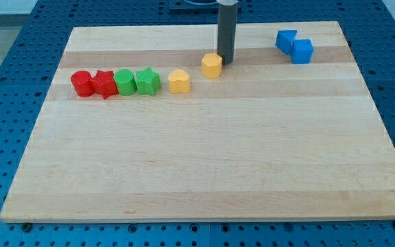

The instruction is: Move the hexagon to the right of the heart

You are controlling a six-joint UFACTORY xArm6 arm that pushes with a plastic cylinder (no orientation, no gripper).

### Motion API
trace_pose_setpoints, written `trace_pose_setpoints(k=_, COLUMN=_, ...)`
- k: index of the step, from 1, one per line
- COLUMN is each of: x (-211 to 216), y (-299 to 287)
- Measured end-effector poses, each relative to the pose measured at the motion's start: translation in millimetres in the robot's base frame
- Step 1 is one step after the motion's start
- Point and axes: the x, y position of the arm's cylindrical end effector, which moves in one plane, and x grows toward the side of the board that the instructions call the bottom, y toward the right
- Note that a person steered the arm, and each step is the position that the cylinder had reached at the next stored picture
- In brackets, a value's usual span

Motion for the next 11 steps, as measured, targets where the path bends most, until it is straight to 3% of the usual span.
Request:
trace_pose_setpoints(k=3, x=-13, y=-18)
trace_pose_setpoints(k=4, x=-13, y=-49)
trace_pose_setpoints(k=7, x=19, y=-46)
trace_pose_setpoints(k=8, x=11, y=-46)
trace_pose_setpoints(k=10, x=-98, y=-20)
trace_pose_setpoints(k=11, x=-118, y=12)
